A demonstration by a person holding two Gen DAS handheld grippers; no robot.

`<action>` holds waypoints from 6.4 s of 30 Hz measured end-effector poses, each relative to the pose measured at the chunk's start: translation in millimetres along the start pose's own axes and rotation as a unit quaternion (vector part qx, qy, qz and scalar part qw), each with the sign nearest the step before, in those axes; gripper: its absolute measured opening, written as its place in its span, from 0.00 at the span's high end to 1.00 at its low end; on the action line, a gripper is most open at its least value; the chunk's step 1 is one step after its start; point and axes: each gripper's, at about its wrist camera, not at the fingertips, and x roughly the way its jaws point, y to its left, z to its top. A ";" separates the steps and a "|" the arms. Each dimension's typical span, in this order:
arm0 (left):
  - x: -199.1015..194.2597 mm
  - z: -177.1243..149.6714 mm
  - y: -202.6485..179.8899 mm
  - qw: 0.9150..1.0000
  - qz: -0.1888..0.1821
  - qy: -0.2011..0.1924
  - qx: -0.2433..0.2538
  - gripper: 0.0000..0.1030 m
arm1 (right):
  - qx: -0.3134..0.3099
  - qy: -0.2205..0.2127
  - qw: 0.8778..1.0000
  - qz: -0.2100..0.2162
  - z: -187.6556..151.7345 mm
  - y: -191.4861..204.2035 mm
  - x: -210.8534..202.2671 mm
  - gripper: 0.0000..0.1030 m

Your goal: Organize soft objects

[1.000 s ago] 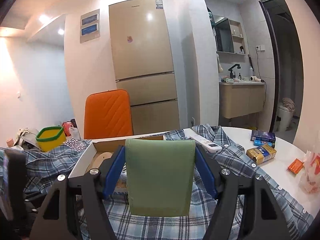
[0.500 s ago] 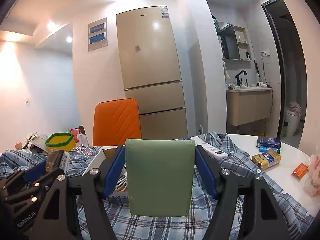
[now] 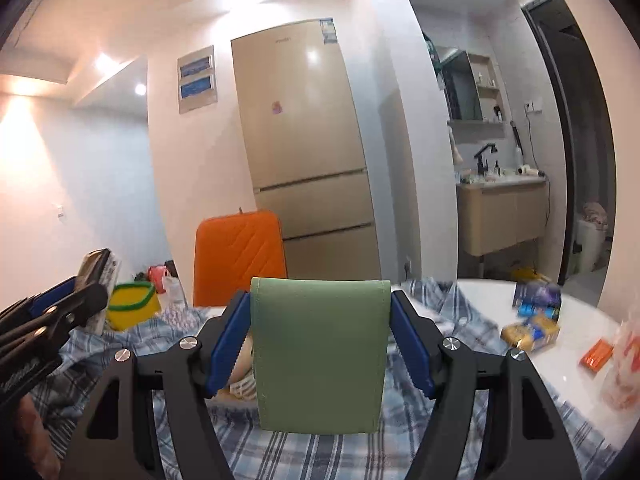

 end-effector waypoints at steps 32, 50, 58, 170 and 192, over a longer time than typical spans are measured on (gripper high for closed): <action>131.2 -49.4 -1.8 0.988 0.053 0.143 0.027 0.54 | 0.047 0.179 0.981 0.057 -4.5 26.6 181.5 0.31; 132.3 -53.1 2.5 0.990 0.045 0.130 0.021 0.10 | 0.047 0.186 0.980 0.051 -15.5 22.5 189.8 0.16; 115.6 -45.2 3.8 0.995 0.046 0.084 0.022 0.04 | 0.036 0.127 0.991 0.027 5.8 16.5 166.2 0.16; -30.6 -81.8 -3.6 0.992 0.064 -0.093 0.048 0.00 | -0.062 -0.069 0.995 -0.024 -31.5 -7.6 -31.4 0.00; -24.7 -82.3 -1.0 0.994 0.068 -0.078 0.043 0.00 | -0.063 -0.068 0.995 -0.024 -31.2 -8.5 -31.8 0.00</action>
